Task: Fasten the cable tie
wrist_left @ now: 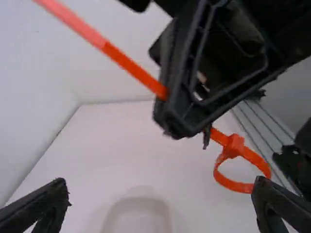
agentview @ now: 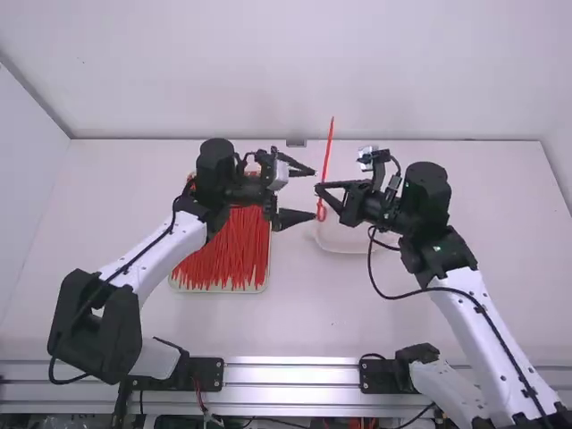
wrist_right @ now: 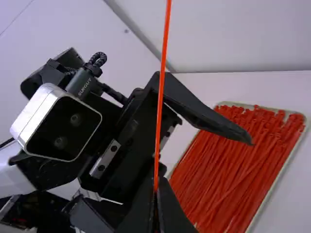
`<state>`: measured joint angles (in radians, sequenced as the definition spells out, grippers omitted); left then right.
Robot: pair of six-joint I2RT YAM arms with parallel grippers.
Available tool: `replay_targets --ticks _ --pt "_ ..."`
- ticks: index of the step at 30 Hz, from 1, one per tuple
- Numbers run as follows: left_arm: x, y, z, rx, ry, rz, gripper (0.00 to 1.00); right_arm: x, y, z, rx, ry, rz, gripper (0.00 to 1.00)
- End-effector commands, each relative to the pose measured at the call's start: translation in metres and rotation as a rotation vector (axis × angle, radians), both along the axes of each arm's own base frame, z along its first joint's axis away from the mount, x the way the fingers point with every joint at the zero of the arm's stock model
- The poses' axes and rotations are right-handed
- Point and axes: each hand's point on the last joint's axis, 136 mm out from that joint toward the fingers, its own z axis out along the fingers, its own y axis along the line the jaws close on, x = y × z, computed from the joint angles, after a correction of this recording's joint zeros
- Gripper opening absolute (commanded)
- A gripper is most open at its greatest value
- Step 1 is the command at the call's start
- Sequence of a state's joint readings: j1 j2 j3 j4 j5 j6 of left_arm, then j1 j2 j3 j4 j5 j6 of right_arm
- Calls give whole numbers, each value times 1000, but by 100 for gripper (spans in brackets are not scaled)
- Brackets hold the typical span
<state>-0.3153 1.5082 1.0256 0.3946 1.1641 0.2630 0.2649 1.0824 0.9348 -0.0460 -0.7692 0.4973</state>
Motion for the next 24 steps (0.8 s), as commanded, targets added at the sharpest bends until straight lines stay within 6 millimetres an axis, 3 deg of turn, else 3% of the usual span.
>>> replay_targets --ticks 1,6,15,19,24 --pt "16 3 -6 12 100 108 99 5 -9 6 -22 -42 -28 0" --pt "40 14 -28 77 176 275 99 21 -20 -18 -70 23 -92 0" --pt "51 34 -78 235 351 460 99 47 -19 -74 -151 124 -74 0" --pt "54 61 -107 329 458 569 99 60 -23 -107 -186 195 -78 0" --pt "54 88 -117 335 554 601 99 70 -29 -135 -231 244 -104 0"
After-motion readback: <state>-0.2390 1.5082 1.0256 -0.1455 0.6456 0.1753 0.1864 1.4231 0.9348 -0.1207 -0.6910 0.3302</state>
